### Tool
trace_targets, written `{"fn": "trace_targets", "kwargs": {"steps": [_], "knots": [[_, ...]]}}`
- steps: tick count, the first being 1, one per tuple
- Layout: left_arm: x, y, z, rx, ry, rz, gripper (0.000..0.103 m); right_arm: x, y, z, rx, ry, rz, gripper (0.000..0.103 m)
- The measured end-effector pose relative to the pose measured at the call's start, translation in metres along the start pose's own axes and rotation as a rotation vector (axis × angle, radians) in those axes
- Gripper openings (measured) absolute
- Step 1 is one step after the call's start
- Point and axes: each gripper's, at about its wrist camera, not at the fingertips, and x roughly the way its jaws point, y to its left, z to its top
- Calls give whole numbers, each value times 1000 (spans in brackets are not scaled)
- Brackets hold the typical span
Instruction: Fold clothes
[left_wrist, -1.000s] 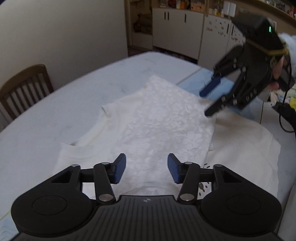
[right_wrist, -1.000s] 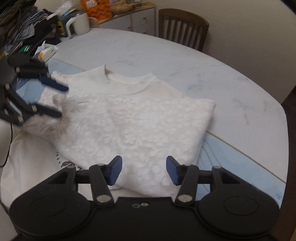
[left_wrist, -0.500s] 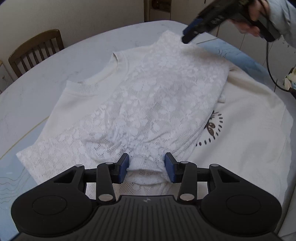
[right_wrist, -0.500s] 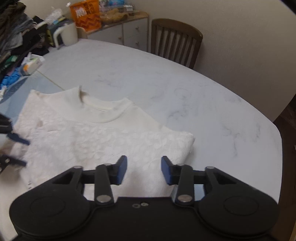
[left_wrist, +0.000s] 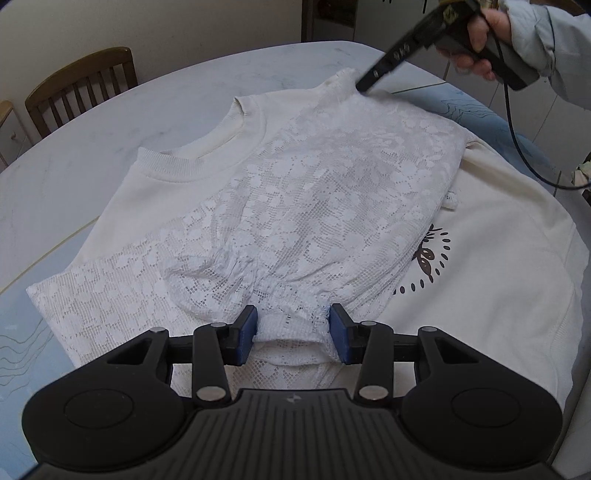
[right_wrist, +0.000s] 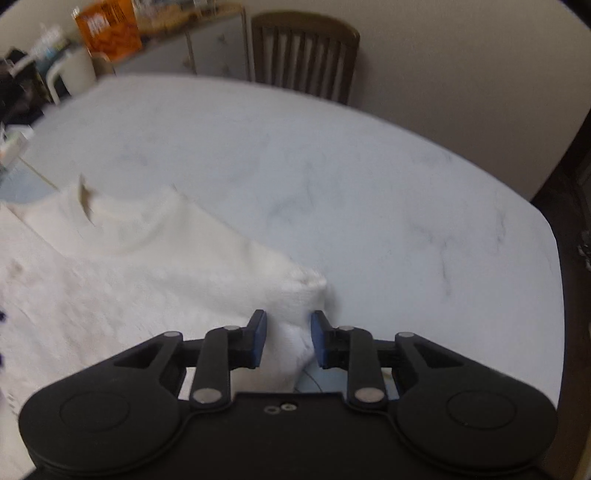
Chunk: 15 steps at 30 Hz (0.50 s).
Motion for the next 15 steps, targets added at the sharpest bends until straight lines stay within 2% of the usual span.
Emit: {"fn": "trace_targets", "kwargs": {"steps": [4,8,9,11,13,15], "knots": [[1,0,0,-6,-1,-1,41,11,4,7,-9,9,-13,103],[2,0,0,-11,-1,-1,41,31,-6,7,62,26,-20,103],[2,0,0,-13,-1,-1,41,31,-8,7,67,19,-15,90],[0,2,2,-24,4,-7,42,28,-7,7,37,31,-10,103],[-6,7,8,-55,2,-22,42,23,-6,8,9,40,-2,103],[-21,16,14,-67,-55,-8,50,14,-9,10,-2,23,31,103]]}}
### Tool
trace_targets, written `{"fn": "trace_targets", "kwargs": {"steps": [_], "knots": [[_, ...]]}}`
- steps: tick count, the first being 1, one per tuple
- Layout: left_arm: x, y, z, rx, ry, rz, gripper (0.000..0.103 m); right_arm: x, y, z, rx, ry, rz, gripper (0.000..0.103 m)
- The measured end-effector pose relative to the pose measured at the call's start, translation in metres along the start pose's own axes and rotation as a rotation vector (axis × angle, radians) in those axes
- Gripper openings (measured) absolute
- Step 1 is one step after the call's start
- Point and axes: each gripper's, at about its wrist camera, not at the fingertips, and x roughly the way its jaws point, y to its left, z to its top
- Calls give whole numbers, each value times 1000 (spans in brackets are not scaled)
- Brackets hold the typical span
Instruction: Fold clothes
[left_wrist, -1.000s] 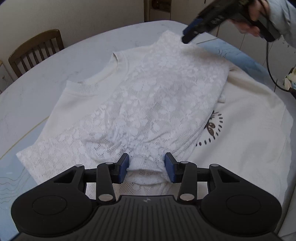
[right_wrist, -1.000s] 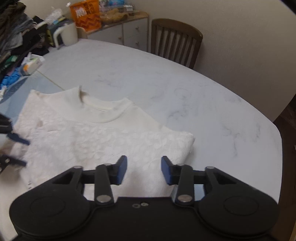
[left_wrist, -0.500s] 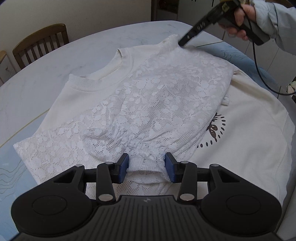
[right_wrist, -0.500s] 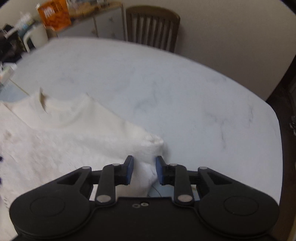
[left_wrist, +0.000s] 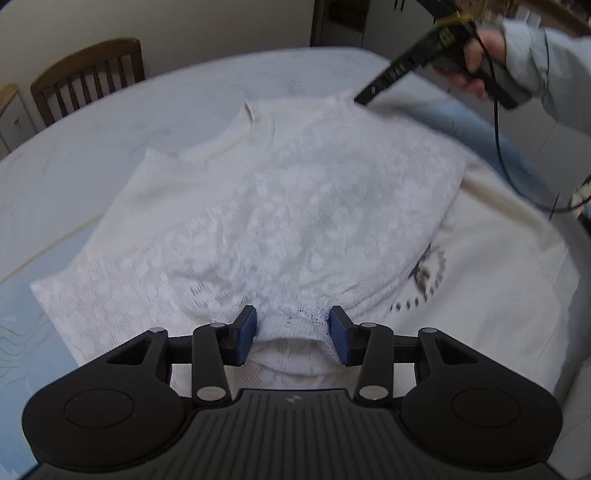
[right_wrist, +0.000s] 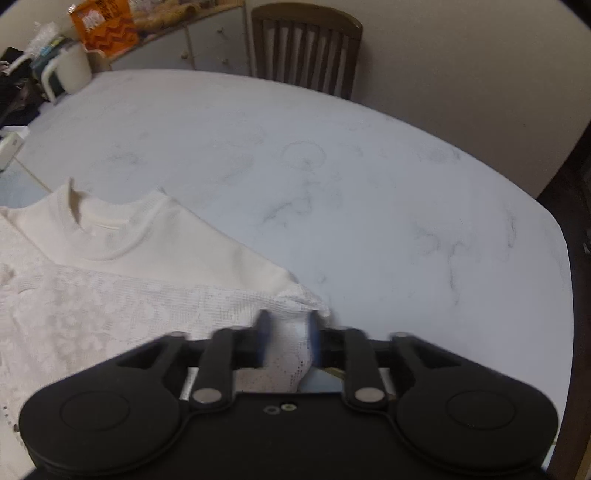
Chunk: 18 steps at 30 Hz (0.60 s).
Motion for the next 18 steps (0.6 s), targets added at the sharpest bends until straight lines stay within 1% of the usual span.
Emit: {"fn": "trace_targets", "kwargs": {"steps": [1,2,4,5,8,11,12,15,18], "knots": [[-6,7,3,-5,-26,33,65,-4,-1,1,-5,-10,19,103],[-12,15,7,-10,-51,75,75,-7,-3,2,-9,-16,38,103],[-16,38,11,-47,-66,160,77,-9,-4,3,-19,-26,49,103],[-16,52,13,-78,-61,198,77,-8,-5,3,-25,-28,50,103],[-6,90,14,-172,-20,282,77,3,-6,7,-6,2,42,103],[9,116,12,-234,30,293,77,16,-6,7,12,34,53,103],[14,121,12,-245,41,285,77,20,-5,8,13,42,54,103],[28,127,10,-260,71,257,77,27,-1,8,7,54,59,103],[35,126,11,-263,66,237,77,30,7,8,-31,46,45,103]]}}
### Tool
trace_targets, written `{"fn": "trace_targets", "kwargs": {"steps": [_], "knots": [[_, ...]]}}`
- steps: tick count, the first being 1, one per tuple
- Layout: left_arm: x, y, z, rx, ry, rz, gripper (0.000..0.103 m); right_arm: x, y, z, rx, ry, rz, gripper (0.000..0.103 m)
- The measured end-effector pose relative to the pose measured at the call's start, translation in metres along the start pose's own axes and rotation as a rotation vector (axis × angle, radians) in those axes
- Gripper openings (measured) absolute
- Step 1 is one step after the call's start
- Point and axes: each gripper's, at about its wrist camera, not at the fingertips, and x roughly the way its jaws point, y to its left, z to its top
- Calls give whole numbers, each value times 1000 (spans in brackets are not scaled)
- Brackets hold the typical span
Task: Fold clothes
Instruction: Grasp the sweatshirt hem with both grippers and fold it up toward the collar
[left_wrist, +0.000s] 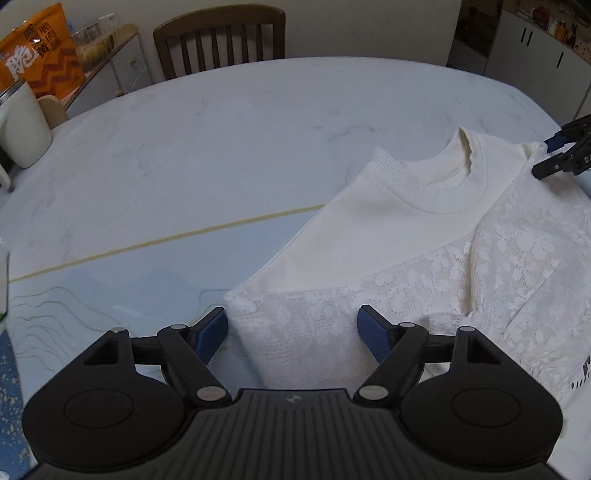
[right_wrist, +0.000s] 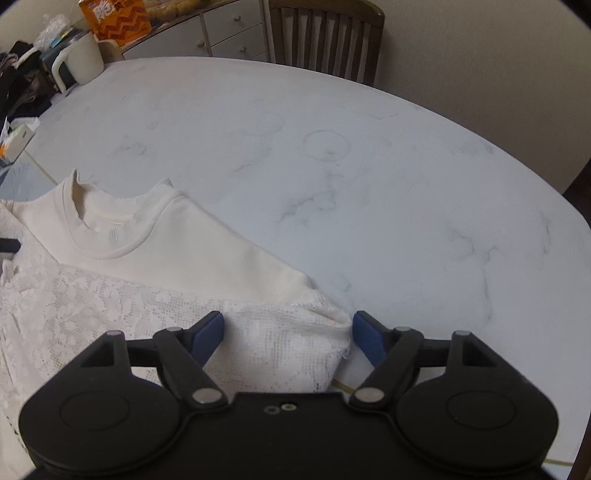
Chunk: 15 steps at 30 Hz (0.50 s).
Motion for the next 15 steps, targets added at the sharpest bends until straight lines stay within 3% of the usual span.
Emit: {"fn": "trace_targets", "kwargs": {"steps": [6,9,10,11,15], "knots": [[1,-5,-1,-19,-2,-13,75,-1,16,-3,-73,-2,3,103],[-5,-15,-2,23,-26,-16,39,-8,19,-3,-89,-5,19,103],[-9,-22,-3,61,-44,6,20,-11,20,-4,-91,-9,16,103],[-13,-28,-4,92,-65,14,14,-14,21,-4,-94,-12,13,103],[-39,-39,-9,120,-161,5,9,-35,24,-8,-101,-65,20,103]]}}
